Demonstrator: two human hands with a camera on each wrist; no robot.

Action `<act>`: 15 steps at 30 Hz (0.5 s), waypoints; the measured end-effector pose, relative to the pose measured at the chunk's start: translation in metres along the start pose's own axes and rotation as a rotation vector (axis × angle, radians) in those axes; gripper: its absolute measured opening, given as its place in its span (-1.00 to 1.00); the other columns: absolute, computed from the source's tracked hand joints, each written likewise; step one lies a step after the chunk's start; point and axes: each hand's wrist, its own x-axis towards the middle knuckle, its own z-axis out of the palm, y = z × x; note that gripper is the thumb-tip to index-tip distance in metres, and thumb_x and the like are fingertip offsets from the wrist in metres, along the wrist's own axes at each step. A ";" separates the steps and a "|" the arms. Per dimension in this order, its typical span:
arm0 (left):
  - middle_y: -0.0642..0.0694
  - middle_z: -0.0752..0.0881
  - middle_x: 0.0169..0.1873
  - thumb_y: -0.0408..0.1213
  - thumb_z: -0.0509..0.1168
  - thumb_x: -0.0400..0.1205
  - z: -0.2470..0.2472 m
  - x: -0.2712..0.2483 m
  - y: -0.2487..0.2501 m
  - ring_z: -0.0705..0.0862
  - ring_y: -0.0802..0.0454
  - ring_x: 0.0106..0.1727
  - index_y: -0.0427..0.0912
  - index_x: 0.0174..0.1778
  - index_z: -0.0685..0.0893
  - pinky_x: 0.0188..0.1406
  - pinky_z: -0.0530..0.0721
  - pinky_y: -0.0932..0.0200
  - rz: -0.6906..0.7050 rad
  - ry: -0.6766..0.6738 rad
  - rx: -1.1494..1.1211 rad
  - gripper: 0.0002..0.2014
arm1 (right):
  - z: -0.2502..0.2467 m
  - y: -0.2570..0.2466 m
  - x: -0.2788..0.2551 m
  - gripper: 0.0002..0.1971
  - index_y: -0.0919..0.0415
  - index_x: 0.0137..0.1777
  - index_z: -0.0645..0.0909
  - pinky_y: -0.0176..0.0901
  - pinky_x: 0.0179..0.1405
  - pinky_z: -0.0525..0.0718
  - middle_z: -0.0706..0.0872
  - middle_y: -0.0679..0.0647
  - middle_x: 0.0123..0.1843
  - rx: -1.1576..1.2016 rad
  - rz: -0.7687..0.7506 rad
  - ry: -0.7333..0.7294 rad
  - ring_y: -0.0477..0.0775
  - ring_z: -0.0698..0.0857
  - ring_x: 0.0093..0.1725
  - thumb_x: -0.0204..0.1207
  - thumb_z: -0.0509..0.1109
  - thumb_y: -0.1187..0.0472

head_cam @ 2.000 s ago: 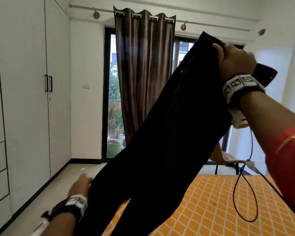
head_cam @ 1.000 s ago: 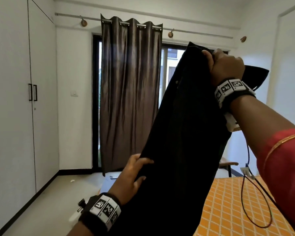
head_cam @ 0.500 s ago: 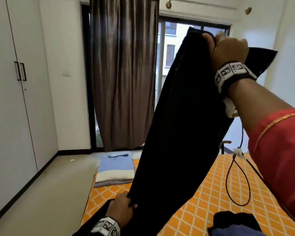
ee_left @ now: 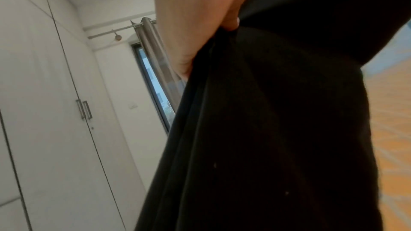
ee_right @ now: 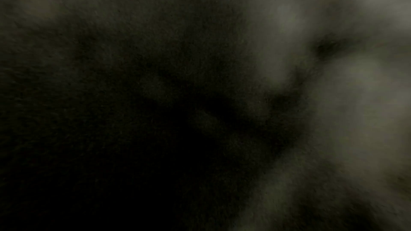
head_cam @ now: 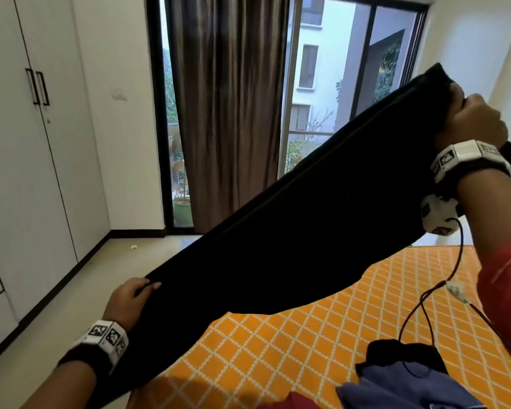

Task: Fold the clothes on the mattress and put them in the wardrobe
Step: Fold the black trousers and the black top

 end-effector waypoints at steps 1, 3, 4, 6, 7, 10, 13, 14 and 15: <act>-0.16 0.74 -0.24 -0.28 0.38 0.66 -0.004 0.003 0.001 0.65 -0.12 -0.15 -0.25 -0.16 0.78 -0.15 0.47 0.06 0.016 0.010 0.014 -0.85 | 0.004 0.010 -0.003 -0.22 0.38 0.14 0.54 0.28 0.10 0.52 0.66 0.54 0.10 0.003 0.029 -0.028 0.59 0.63 0.11 0.65 -0.16 -0.37; -0.21 0.74 -0.24 -0.28 0.29 0.71 -0.005 0.011 0.000 0.66 -0.18 -0.15 -0.28 -0.19 0.75 -0.15 0.49 0.02 0.009 -0.004 0.044 -0.77 | 0.016 0.031 -0.012 -0.20 0.38 0.12 0.51 0.28 0.05 0.52 0.64 0.55 0.11 0.016 0.056 -0.115 0.59 0.61 0.12 0.62 -0.16 -0.41; -0.23 0.73 -0.26 -0.27 0.24 0.74 -0.003 0.014 -0.001 0.66 -0.21 -0.16 -0.27 -0.23 0.72 -0.17 0.50 -0.01 -0.003 -0.014 0.070 -0.73 | 0.024 0.041 -0.018 -0.19 0.38 0.10 0.49 0.25 -0.02 0.49 0.63 0.56 0.10 0.033 0.052 -0.168 0.59 0.61 0.11 0.61 -0.15 -0.43; -0.24 0.70 -0.29 -0.21 0.16 0.78 0.001 0.016 -0.004 0.65 -0.26 -0.17 -0.19 -0.29 0.63 -0.19 0.50 -0.04 -0.035 -0.049 0.136 -0.67 | 0.041 0.064 -0.029 -0.20 0.36 0.06 0.43 0.13 -0.12 0.39 0.61 0.56 0.08 0.094 0.036 -0.298 0.54 0.61 0.07 0.55 -0.06 -0.49; -0.23 0.69 -0.29 -0.19 0.13 0.78 0.003 0.016 -0.006 0.65 -0.26 -0.17 -0.13 -0.31 0.59 -0.21 0.49 -0.04 -0.042 -0.068 0.172 -0.66 | 0.050 0.076 -0.035 -0.22 0.36 0.08 0.41 0.08 -0.13 0.38 0.61 0.53 0.07 0.127 0.030 -0.373 0.49 0.61 0.05 0.54 0.02 -0.48; -0.20 0.64 -0.30 -0.18 0.12 0.78 0.012 0.012 -0.012 0.60 -0.22 -0.19 -0.08 -0.31 0.55 -0.23 0.41 0.00 -0.072 -0.128 0.252 -0.67 | 0.077 0.115 -0.056 -0.27 0.38 0.19 0.40 0.02 -0.11 0.39 0.59 0.38 0.02 0.135 0.031 -0.588 0.33 0.59 0.00 0.52 0.23 -0.38; -0.29 0.72 -0.26 -0.20 0.15 0.77 0.028 0.011 -0.018 0.66 -0.27 -0.14 -0.21 -0.32 0.60 -0.24 0.40 -0.01 -0.076 -0.233 0.292 -0.65 | 0.106 0.154 -0.077 -0.34 0.38 0.17 0.42 0.06 -0.09 0.43 0.63 0.42 0.06 0.018 0.054 -0.676 0.38 0.61 0.04 0.56 0.27 -0.31; -0.30 0.73 -0.26 -0.22 0.17 0.76 0.035 0.011 -0.022 0.68 -0.27 -0.14 -0.23 -0.32 0.62 -0.24 0.42 -0.01 -0.067 -0.272 0.300 -0.65 | 0.117 0.166 -0.083 -0.40 0.40 0.18 0.43 0.10 -0.06 0.47 0.63 0.48 0.10 -0.042 0.063 -0.686 0.44 0.62 0.08 0.61 0.26 -0.24; -0.28 0.75 -0.26 -0.24 0.19 0.75 0.041 0.010 -0.027 0.69 -0.25 -0.14 -0.23 -0.32 0.65 -0.24 0.44 0.00 -0.055 -0.313 0.306 -0.66 | 0.127 0.179 -0.089 -0.43 0.41 0.20 0.43 0.14 -0.02 0.50 0.63 0.51 0.11 -0.100 0.068 -0.697 0.49 0.62 0.12 0.64 0.25 -0.19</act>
